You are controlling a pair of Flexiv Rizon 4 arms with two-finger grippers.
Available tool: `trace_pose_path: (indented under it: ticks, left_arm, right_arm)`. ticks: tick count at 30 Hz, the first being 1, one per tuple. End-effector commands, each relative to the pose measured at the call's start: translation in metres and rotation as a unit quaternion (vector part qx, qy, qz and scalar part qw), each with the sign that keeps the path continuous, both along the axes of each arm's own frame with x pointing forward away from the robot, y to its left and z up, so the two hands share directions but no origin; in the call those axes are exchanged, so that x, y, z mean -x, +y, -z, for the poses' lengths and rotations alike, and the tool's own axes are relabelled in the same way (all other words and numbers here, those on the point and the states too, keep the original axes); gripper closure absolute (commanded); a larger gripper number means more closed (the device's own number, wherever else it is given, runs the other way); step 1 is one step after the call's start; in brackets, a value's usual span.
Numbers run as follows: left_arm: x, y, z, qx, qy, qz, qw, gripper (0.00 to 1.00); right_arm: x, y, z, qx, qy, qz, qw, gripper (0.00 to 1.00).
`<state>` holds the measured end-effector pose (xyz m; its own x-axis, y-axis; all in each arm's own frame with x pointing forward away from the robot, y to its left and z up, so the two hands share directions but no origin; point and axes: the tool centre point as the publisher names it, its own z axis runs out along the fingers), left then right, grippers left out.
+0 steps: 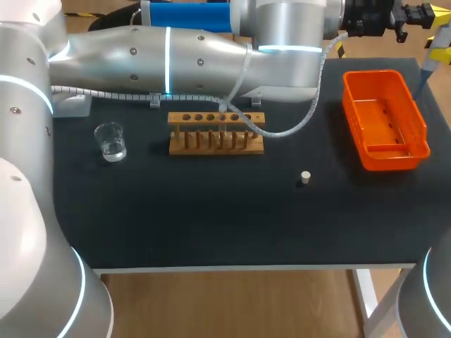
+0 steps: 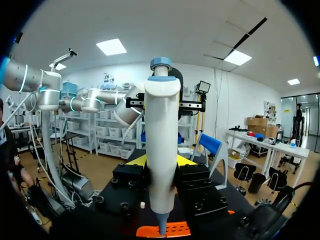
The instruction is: Invert the test tube, pick up the pipette, mount the tip to pipette, aspirate from beaker and dispense into the tube, eject the tip, return the pipette, and cap with the stopper.
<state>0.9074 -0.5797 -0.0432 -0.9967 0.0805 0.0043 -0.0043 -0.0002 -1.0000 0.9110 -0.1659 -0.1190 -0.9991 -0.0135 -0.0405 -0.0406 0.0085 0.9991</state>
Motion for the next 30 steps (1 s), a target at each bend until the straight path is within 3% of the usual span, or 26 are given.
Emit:
trace_pose_path:
  ticks: [1, 19, 20, 21, 22, 28, 30]
  left_arm:
    - [0.001, 0.0, 0.0, 0.005, -0.006, -0.005, 1.0, 1.0]
    - [0.005, 0.009, -0.026, 0.004, -0.042, -0.018, 0.999, 1.0]
    - [0.005, 0.01, -0.027, -0.002, -0.042, -0.017, 0.999, 0.75]
    - [0.005, 0.012, -0.028, -0.005, -0.04, -0.018, 0.999, 0.2]
    - [0.005, 0.014, -0.028, -0.007, -0.039, -0.021, 0.999, 0.0]
    - [0.004, 0.041, -0.027, -0.016, -0.021, -0.026, 0.999, 0.0]
    - [0.003, 0.051, -0.025, 0.0, -0.027, -0.006, 1.0, 0.0]
  right_arm:
    - [0.0, 0.001, -0.004, 0.001, 0.0, 0.0, 1.0, 1.0]
    - [0.0, 0.001, -0.004, 0.001, 0.0, 0.0, 1.0, 1.0]
    - [0.0, 0.001, -0.004, 0.001, 0.0, 0.0, 1.0, 1.0]
    - [0.0, 0.001, -0.004, 0.001, 0.0, 0.0, 1.0, 1.0]
    - [0.0, 0.001, -0.004, 0.001, 0.0, 0.0, 1.0, 1.0]
    - [0.0, 0.001, -0.004, 0.001, 0.0, 0.0, 1.0, 1.0]
    - [0.0, 0.001, -0.004, 0.001, 0.0, 0.0, 1.0, 1.0]
